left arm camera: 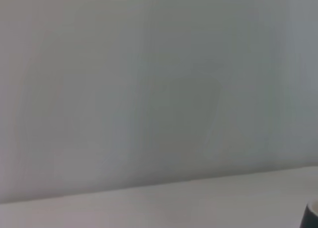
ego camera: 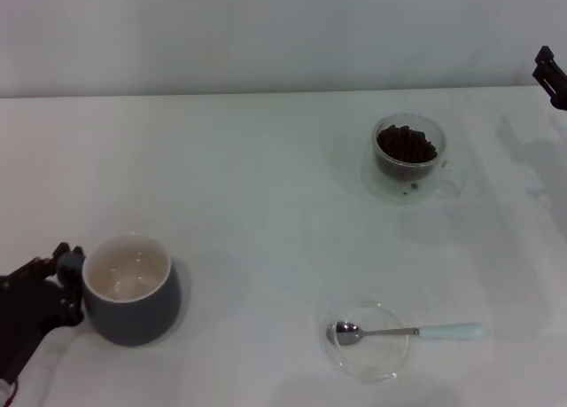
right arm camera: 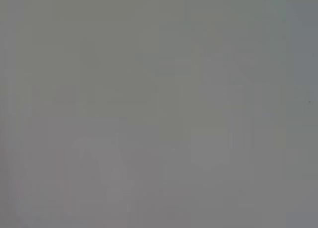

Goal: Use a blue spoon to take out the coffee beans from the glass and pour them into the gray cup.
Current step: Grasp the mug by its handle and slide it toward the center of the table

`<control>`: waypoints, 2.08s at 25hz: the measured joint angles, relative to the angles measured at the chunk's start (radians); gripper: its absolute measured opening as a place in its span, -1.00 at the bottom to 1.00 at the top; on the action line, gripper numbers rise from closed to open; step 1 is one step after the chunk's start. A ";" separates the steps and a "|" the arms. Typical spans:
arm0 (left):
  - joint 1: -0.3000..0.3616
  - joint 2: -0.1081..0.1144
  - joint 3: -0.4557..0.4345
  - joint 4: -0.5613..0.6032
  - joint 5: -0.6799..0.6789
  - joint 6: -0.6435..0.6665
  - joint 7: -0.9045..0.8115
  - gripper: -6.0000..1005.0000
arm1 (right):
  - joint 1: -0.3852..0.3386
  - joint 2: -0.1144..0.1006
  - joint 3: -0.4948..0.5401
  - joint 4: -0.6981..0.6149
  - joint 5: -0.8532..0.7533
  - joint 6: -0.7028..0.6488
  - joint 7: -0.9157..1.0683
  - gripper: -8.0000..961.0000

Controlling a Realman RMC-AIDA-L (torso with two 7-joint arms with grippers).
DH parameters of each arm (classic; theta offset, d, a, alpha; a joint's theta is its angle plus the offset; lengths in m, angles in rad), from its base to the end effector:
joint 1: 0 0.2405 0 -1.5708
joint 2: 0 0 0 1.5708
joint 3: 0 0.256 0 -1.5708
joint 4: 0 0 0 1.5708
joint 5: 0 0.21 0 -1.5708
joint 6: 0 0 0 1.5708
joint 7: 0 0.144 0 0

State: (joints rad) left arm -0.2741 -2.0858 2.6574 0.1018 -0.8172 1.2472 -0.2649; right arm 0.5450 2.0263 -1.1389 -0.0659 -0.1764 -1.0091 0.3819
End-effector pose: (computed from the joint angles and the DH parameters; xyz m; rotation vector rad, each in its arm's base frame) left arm -0.3529 0.2483 -0.0575 -1.9077 -0.6066 -0.6482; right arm 0.3548 0.3728 0.0402 -1.4565 0.7046 0.6843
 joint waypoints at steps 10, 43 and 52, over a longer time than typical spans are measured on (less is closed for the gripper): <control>-0.048 -0.002 0.011 0.099 0.045 -0.083 0.054 -0.76 | 0.000 0.001 0.000 0.000 0.000 -0.006 0.001 0.81; -0.048 -0.004 0.024 0.164 0.040 -0.185 0.117 0.08 | 0.005 0.002 0.001 0.000 0.000 -0.006 0.003 0.81; 0.019 -0.001 0.026 0.181 0.044 -0.170 0.119 0.33 | 0.000 0.002 0.001 0.000 -0.005 -0.006 0.017 0.81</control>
State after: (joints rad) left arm -0.2547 -2.0869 2.6831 0.2827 -0.7731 1.0776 -0.1458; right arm 0.5450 2.0278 -1.1383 -0.0659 -0.1816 -1.0155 0.3993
